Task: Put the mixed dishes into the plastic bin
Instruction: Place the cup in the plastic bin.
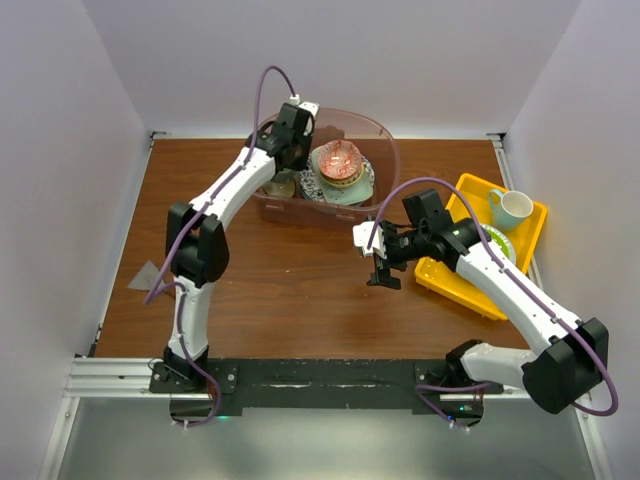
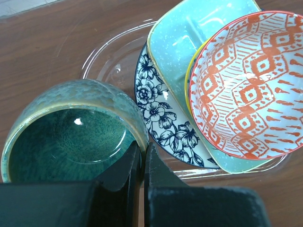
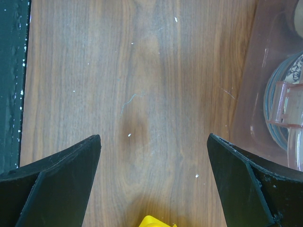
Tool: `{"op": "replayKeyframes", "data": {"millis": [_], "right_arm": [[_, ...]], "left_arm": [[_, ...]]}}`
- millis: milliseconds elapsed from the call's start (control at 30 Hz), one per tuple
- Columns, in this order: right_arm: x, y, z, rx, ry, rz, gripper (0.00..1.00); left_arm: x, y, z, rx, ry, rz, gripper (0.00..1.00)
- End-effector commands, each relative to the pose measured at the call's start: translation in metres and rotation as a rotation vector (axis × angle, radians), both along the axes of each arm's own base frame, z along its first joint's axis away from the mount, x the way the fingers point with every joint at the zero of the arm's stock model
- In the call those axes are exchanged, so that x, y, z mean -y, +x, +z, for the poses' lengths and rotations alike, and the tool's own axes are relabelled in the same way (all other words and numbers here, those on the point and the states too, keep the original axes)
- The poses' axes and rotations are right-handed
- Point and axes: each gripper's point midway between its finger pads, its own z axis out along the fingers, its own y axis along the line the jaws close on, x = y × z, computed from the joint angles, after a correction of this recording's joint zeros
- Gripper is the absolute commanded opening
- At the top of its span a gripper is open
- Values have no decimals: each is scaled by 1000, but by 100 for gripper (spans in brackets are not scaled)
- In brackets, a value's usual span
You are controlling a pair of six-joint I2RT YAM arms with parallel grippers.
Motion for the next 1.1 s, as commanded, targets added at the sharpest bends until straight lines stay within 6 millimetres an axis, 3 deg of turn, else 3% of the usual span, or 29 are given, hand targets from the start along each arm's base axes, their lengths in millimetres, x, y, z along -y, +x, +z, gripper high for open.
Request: {"op": "replayKeyframes", "data": {"millis": [0, 567, 733, 1067], "right_arm": [[-2, -1, 4, 9, 24, 14, 98], [-2, -2, 5, 11, 25, 16, 98], [-2, -1, 5, 11, 25, 16, 98], [-2, -1, 5, 11, 24, 13, 98]], "left_arm": [[4, 28, 52, 182, -38, 0, 0], [1, 24, 9, 102, 0, -1, 0], [-1, 21, 4, 90, 7, 0, 0], [-4, 16, 2, 76, 10, 11, 11]]}}
